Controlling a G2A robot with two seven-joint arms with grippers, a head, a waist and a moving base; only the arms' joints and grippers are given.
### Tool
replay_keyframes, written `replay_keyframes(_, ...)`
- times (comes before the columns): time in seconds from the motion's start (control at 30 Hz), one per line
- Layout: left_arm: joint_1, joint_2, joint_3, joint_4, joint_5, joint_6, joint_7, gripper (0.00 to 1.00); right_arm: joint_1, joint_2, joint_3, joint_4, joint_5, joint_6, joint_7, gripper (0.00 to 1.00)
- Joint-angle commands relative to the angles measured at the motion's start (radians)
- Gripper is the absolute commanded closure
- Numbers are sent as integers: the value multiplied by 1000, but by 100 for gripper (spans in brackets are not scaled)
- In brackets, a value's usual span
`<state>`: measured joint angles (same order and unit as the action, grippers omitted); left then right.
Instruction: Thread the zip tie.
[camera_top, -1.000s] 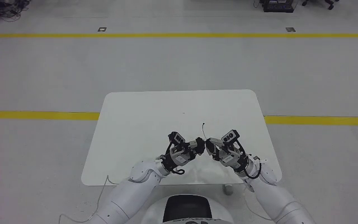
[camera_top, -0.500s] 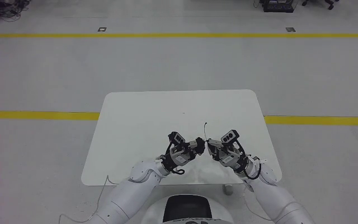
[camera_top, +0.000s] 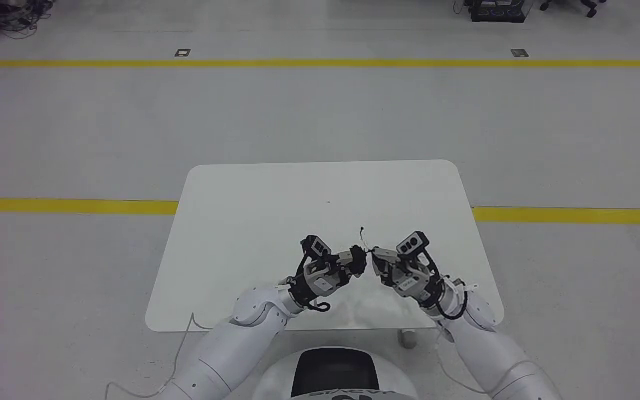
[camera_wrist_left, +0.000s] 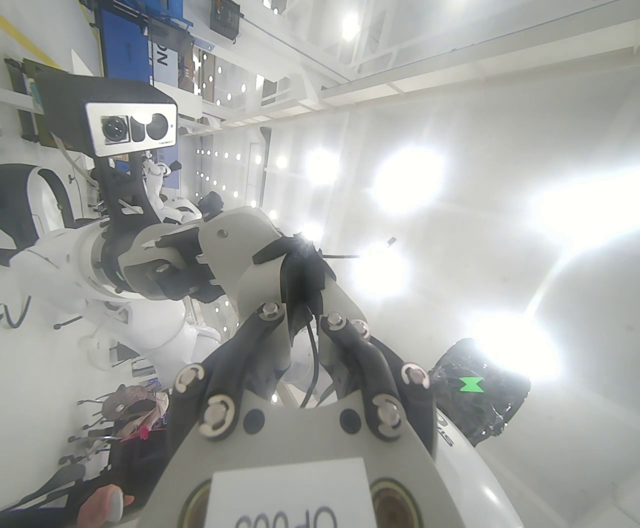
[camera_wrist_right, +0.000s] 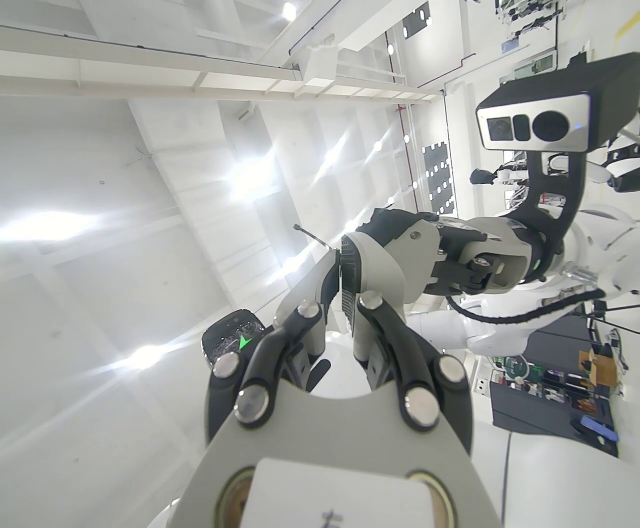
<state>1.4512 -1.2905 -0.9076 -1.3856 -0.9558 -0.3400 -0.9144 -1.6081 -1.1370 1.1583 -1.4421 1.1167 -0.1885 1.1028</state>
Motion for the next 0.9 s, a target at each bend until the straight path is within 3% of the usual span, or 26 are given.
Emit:
replay_keyframes(0.0, 0, 0, 0, 0, 0, 0, 0, 100, -1, -1, 6, 1, 3, -1, 0, 100)
replay_keyframes(0.87, 0, 0, 0, 0, 0, 0, 0, 100, -15, -7, 60, 0, 8, 12, 7, 100)
